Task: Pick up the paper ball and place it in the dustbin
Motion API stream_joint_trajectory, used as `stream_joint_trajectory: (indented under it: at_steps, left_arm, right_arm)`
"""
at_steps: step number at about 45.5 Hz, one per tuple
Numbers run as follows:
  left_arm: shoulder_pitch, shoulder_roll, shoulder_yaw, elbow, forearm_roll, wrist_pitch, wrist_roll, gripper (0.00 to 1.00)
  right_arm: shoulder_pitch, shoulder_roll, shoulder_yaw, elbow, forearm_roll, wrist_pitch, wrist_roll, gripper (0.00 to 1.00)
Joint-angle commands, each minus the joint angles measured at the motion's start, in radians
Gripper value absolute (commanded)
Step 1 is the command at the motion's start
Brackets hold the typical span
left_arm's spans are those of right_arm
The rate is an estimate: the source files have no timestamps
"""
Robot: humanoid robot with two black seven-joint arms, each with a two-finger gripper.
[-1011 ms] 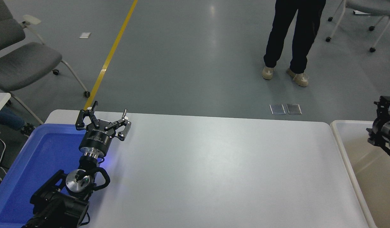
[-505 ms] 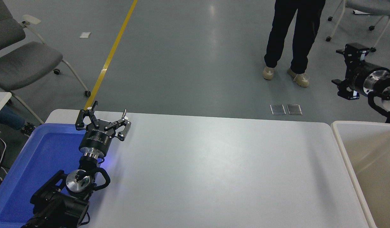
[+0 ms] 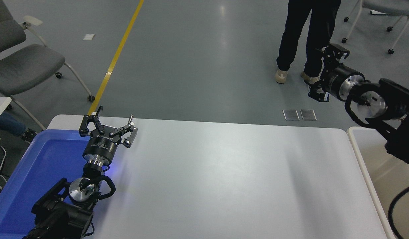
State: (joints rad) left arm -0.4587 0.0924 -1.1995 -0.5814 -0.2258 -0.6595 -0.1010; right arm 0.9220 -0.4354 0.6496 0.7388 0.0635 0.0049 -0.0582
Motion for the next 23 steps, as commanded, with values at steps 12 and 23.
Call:
stream_joint_trajectory:
  at_steps: [12,23]
  left_arm:
    - [0.0,0.0,0.0,0.0,0.0,0.0,0.0,0.99]
    - [0.0,0.0,0.0,0.0,0.0,0.0,0.0,0.99]
  right_arm:
    - [-0.175,0.207,0.412,-0.202,0.002,0.167,0.001,1.0]
    - [-0.221,0.241,0.495,-0.223,0.002,0.181,0.001,1.0]
